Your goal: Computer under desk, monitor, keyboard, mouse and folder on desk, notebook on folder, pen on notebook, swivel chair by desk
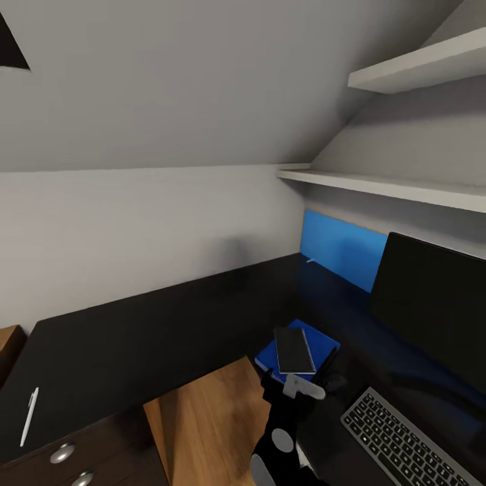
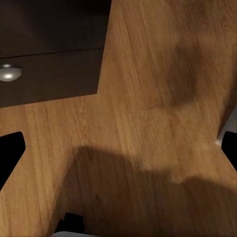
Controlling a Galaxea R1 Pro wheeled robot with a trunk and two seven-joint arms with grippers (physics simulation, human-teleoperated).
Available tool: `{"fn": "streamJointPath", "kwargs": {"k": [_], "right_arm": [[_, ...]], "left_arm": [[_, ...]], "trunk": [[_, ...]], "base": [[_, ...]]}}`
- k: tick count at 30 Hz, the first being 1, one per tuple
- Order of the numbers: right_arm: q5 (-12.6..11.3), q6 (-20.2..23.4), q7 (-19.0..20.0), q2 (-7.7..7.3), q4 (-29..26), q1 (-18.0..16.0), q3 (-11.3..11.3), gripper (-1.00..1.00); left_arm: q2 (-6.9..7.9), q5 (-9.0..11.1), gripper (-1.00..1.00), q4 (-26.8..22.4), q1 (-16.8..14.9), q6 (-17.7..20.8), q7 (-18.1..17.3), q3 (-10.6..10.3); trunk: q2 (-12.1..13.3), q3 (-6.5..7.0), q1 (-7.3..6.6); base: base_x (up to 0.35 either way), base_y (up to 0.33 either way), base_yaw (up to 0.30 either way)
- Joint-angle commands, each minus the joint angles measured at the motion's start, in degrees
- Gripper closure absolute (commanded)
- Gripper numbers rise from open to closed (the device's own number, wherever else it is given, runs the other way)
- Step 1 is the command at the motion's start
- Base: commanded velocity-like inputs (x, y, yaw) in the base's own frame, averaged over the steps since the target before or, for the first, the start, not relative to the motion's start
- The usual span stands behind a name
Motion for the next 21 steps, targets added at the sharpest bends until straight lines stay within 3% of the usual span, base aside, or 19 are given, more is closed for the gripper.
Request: {"fn": "streamJointPath", "kwargs": {"k": [1,10,21], "right_arm": [[-0.2,0.2,-0.3,0.0,-0.2,-0.1,0.7,-1.0],[0.1,0.1,-0.5,0.0,-0.5,0.0,7.4,-1.0],[0.4,0.1,-0.3,0.0,2.0,0.0,12.3,-1.0]], "left_arm": [[-0.06,0.6,-1.0,-0.1,0.0,0.4,-0.3,0.2],[-0.06,0.6,-1.0,-0.1,0.0,0.4,-0.3,0.2],[-0.06,0.6,-1.0,-0.1,0.0,0.4,-0.3,0.2]], "trunk": [[0.0,-0.06,0.01],[0.0,-0.06,0.01],[0.0,-0.06,0.01]], "base": [[0.0,0.0,0.0],[0.0,0.0,0.152],[0.0,0.0,0.266]]}}
